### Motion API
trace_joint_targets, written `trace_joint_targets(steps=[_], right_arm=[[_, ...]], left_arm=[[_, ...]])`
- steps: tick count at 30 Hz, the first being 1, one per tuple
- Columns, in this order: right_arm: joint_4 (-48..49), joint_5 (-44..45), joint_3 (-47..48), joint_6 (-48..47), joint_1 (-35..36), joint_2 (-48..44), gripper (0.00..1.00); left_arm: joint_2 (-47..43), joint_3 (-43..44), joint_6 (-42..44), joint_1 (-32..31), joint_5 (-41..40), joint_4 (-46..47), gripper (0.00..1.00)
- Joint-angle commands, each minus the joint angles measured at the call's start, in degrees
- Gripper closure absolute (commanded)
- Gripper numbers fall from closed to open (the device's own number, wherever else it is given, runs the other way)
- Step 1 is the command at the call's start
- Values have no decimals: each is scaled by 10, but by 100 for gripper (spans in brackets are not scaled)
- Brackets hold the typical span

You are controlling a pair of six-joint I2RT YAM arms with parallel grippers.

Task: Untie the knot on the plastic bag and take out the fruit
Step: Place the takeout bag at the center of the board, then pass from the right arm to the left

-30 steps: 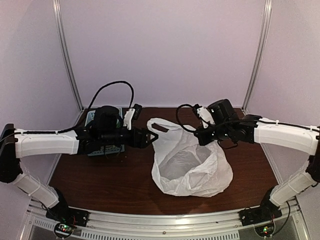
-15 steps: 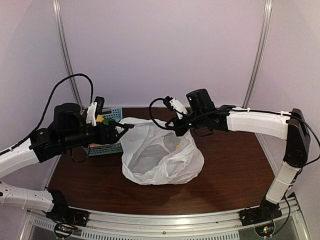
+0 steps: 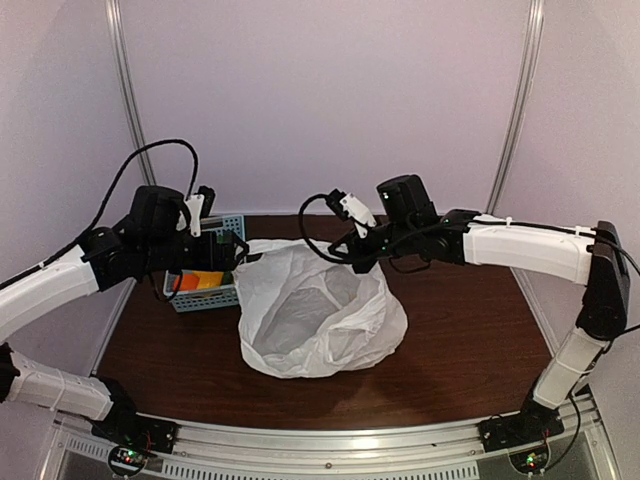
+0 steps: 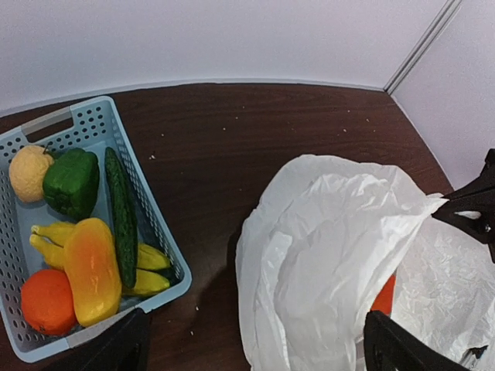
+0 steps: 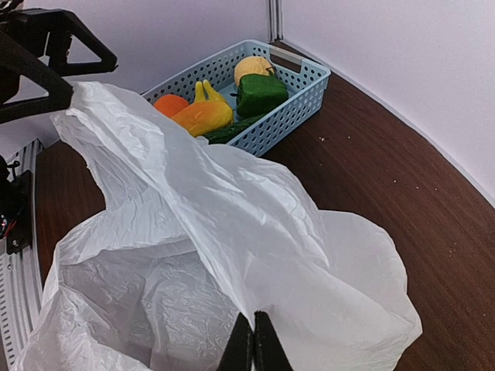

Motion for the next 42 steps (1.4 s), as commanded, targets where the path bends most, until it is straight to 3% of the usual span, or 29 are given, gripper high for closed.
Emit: trace_joint_targets(steps=[1, 6, 12, 14, 17, 19, 20, 21, 24, 28, 36, 42], right_arm=[[-10, 4, -20, 4, 7, -26, 99], [-4, 14, -27, 12, 8, -38, 98], [-7, 22, -22, 14, 8, -37, 97], [-9, 24, -21, 14, 8, -34, 97], [-10, 26, -21, 15, 8, -34, 94], [-12, 27, -21, 19, 8, -36, 88], [-12, 28, -23, 23, 8, -40, 80], [-13, 29, -24, 26, 9, -43, 68], [-27, 55, -27, 66, 8, -68, 36], [-57, 113, -55, 120, 12, -134, 22], [-193, 255, -159, 314, 33, -278, 18], [-162, 251, -257, 434, 82, -352, 18]], left_arm=[[33, 37, 64, 17, 72, 65, 3], [60, 45, 72, 19, 149, 89, 23], [63, 12, 59, 19, 195, 100, 26], [63, 7, 59, 19, 202, 99, 33], [65, 3, 54, 19, 196, 103, 59], [67, 5, 50, 19, 188, 103, 86], [67, 5, 49, 19, 184, 105, 96], [67, 6, 48, 19, 182, 108, 100], [63, 3, 46, 19, 179, 119, 100], [54, -5, 42, 19, 178, 126, 100], [43, -15, 39, 19, 176, 136, 100], [48, -18, 35, 19, 179, 144, 100]])
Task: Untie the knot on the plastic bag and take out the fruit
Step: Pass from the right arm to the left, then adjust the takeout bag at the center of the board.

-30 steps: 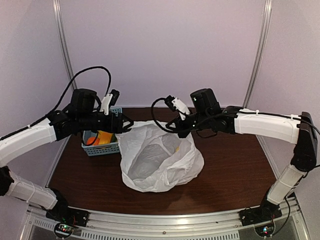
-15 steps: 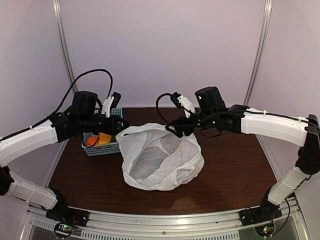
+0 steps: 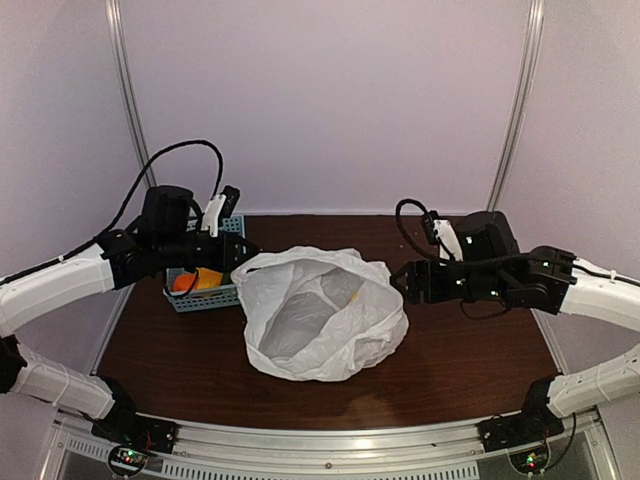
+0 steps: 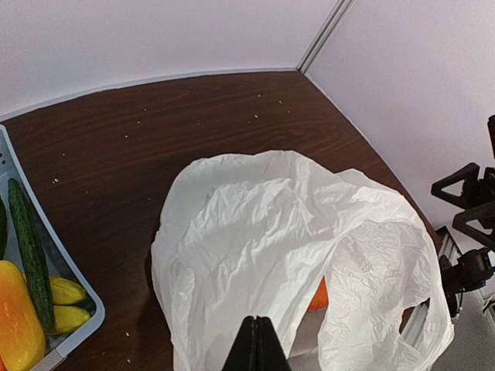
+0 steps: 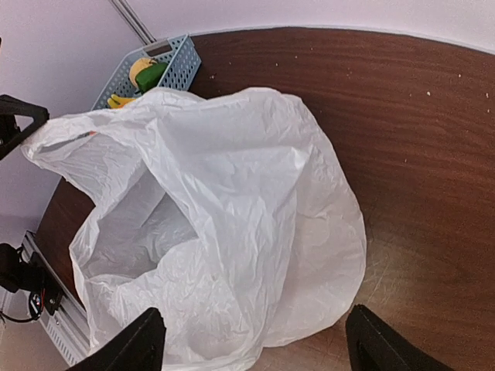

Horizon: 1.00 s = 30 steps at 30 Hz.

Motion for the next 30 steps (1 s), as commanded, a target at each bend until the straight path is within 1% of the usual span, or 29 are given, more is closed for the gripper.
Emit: trace_joint_targets(steps=[1, 3, 4, 5, 7, 8, 10, 11, 12, 14, 17, 20, 24, 27, 30], right_arm=[[0, 22, -57, 125, 40, -24, 18], [26, 13, -74, 141, 57, -15, 19], [44, 6, -82, 148, 62, -3, 21], [55, 1, -86, 151, 66, 7, 25], [75, -9, -84, 151, 69, 34, 37], [79, -11, -79, 146, 69, 44, 48], [70, 2, -60, 127, 69, 60, 80], [55, 20, -46, 115, 69, 65, 92], [36, 43, -30, 94, 66, 70, 99], [-20, 84, 17, 44, 49, 85, 100], [-94, 144, 103, -32, 2, 111, 100], [-98, 161, 164, -101, -41, 134, 100], [-91, 149, 242, -156, -78, 187, 100], [-89, 159, 269, -176, -85, 221, 100], [-71, 164, 266, -182, -87, 234, 100]], left_arm=[[-5, -7, -7, 3, -2, 31, 100], [-7, -7, -6, 3, -4, 30, 100], [-7, -7, -6, 3, -6, 29, 100], [-8, -7, -6, 3, -7, 28, 100], [-10, -8, -5, 3, -10, 27, 100], [-12, -9, -5, 3, -12, 27, 100], [-15, -9, -2, 3, -17, 24, 100], [-18, -8, 0, 3, -19, 22, 100], [-22, -8, 2, 3, -20, 20, 100], [-32, -9, 5, 3, -22, 19, 100], [-45, -11, 11, 3, -3, 23, 100], [-57, -16, 0, -7, 11, 30, 100], [-72, -33, -32, -45, 3, 63, 100], [-83, -55, -68, -79, -13, 99, 100], [-94, -85, -100, -117, -36, 146, 100]])
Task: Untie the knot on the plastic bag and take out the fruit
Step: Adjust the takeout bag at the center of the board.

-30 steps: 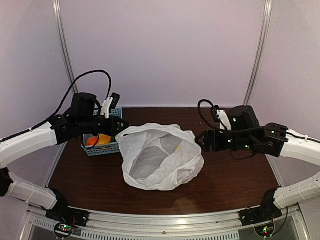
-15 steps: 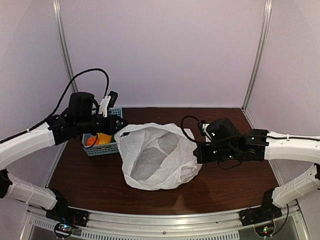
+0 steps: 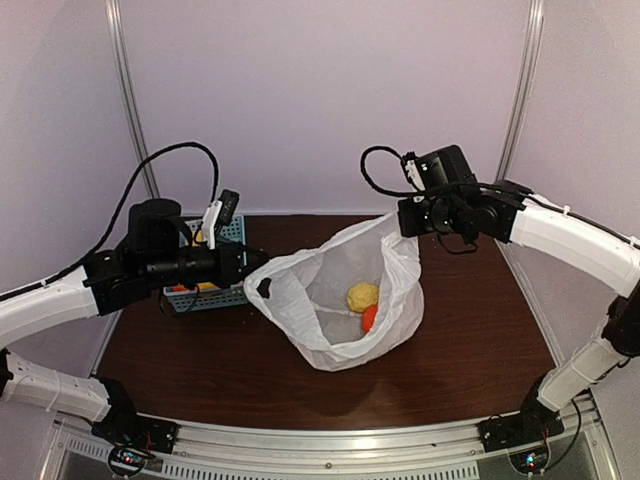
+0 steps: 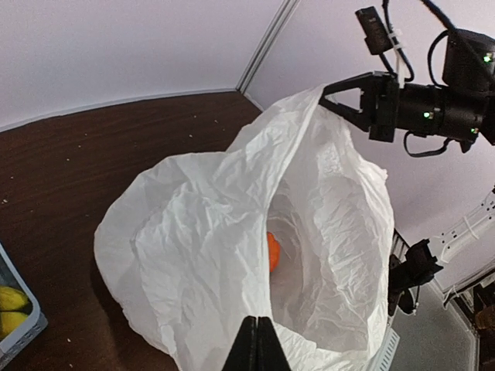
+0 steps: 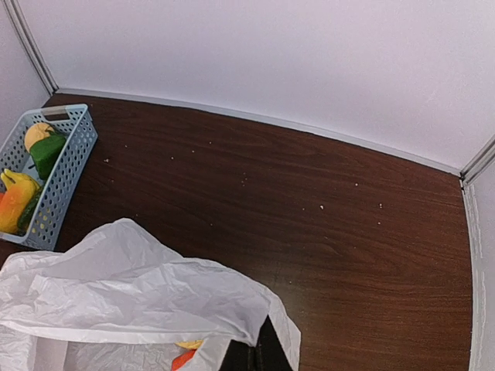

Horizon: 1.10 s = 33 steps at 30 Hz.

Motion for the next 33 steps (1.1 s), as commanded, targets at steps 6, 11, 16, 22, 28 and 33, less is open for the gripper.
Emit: trace_joint_targets(steps=[6, 11, 16, 22, 28, 33], right_arm=[[13, 13, 33, -62, -4, 52, 100], [11, -8, 144, -83, -4, 95, 100], [41, -28, 147, -82, -3, 97, 100], [50, 15, 33, -56, -4, 68, 100], [5, 22, 0, -39, -2, 18, 54], [-30, -39, 21, -40, 17, -46, 27]], left_arm=[[-20, -45, -73, -91, -70, 100, 100], [-3, -34, -70, -112, -80, 109, 100], [9, -24, -61, -132, -90, 125, 100], [36, -46, -75, -133, -85, 128, 100], [49, -67, -90, -133, -80, 147, 100], [50, -64, -87, -134, -85, 150, 100]])
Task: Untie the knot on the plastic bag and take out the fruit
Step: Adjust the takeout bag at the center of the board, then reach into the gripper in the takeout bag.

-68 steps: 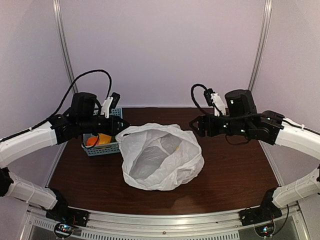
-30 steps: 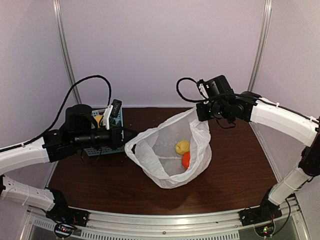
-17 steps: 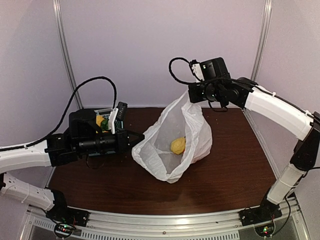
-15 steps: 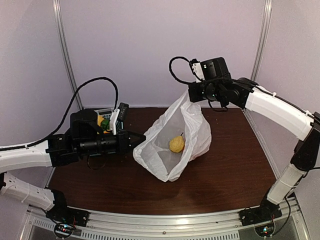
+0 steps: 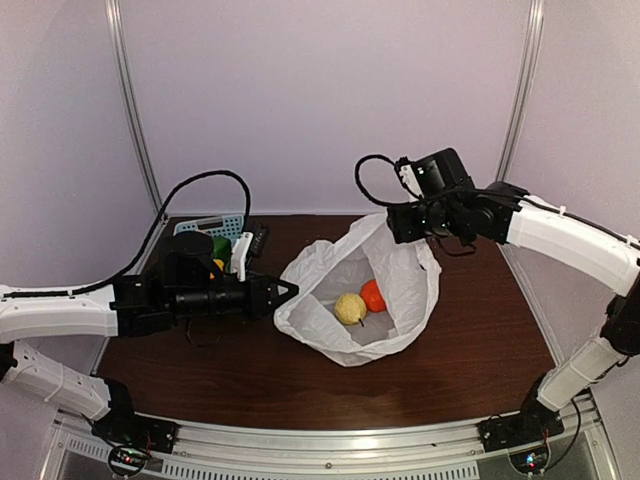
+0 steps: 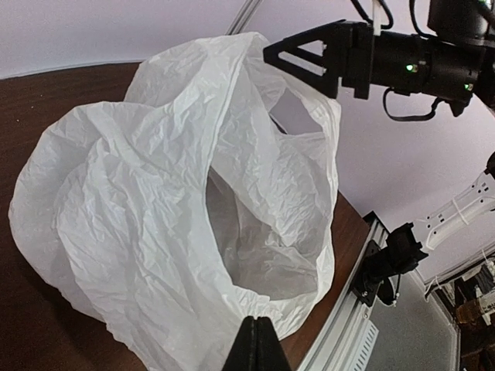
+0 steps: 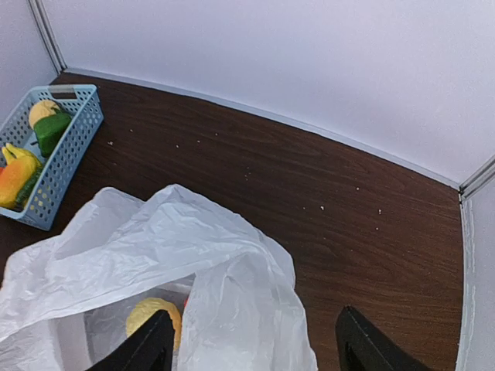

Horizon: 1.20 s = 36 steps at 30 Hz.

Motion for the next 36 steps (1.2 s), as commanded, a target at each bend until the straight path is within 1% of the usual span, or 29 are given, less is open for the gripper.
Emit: trace_joint_targets(steps=[1, 4, 7, 9, 11, 14, 17, 21, 25, 30, 36], right_arm=[[-36, -51, 28, 9, 25, -86, 25], [-52, -66, 21, 19, 64, -112, 23], [-71, -59, 5, 37, 109, -126, 24], [-75, -59, -13, 63, 130, -122, 26], [-67, -56, -43, 96, 140, -114, 32], [-23, -86, -88, 133, 143, -98, 36], [20, -104, -111, 150, 143, -72, 36], [37, -93, -105, 166, 143, -13, 37], [75, -95, -109, 199, 143, 39, 38], [123, -69, -129, 240, 143, 77, 38], [136, -12, -151, 278, 143, 99, 39]], left_arm=[[3, 0, -3, -2, -7, 36, 100], [7, 0, -3, -2, -9, 34, 100], [8, 0, -2, -2, -7, 33, 100], [7, -2, -2, -2, -8, 33, 100], [5, -4, -1, -2, -11, 29, 100], [4, -5, 0, -2, -14, 24, 100], [5, -6, -2, -2, -14, 23, 100], [4, -6, -3, -2, -19, 21, 100], [1, -5, -5, -2, -33, 13, 100], [-5, -4, -16, -2, -40, -1, 100], [-9, -2, -19, -2, -40, -9, 100]])
